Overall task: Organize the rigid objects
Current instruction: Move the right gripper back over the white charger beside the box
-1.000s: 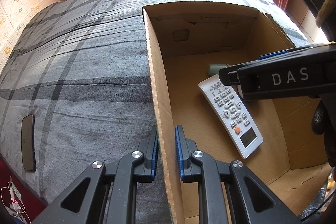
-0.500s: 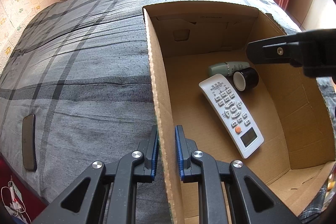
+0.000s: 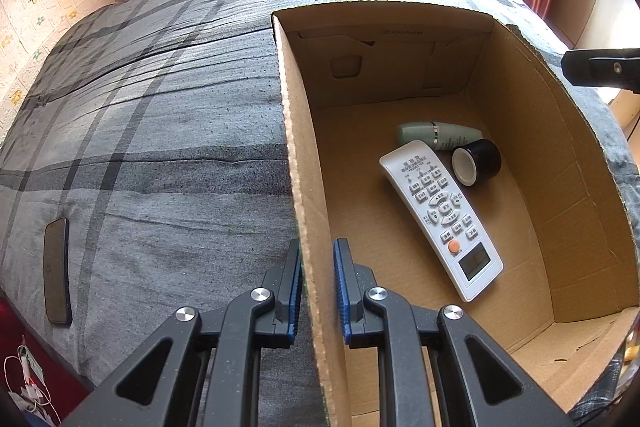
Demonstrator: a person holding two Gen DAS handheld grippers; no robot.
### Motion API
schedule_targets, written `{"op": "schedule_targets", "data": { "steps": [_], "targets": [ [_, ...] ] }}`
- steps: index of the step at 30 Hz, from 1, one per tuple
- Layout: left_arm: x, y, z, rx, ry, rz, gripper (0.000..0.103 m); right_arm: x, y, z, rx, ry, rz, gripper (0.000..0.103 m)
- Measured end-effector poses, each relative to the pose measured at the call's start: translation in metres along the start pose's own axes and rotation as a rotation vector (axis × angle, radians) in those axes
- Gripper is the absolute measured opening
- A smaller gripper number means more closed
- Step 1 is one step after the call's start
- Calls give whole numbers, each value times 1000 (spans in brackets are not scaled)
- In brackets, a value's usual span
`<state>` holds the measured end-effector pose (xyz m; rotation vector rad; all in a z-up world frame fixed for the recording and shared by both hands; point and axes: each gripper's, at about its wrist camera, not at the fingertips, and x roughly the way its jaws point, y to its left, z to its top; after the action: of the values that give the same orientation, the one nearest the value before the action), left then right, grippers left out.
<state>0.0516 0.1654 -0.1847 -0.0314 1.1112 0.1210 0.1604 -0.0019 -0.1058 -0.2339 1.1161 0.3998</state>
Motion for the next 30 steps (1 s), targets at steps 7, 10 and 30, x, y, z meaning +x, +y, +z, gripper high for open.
{"op": "schedule_targets", "data": {
  "steps": [7, 10, 30],
  "targets": [
    [0, -1, -1, 2, -1, 2, 17, -7, -37, -5, 52, -14, -50, 103],
    [0, -1, -1, 2, 0, 3, 17, -8, -53, -9, 80, -14, -65, 103],
    [2, -2, 0, 12, 3, 9, 17, 37, -114, -57, 235, 24, -97, 103]
  ]
}}
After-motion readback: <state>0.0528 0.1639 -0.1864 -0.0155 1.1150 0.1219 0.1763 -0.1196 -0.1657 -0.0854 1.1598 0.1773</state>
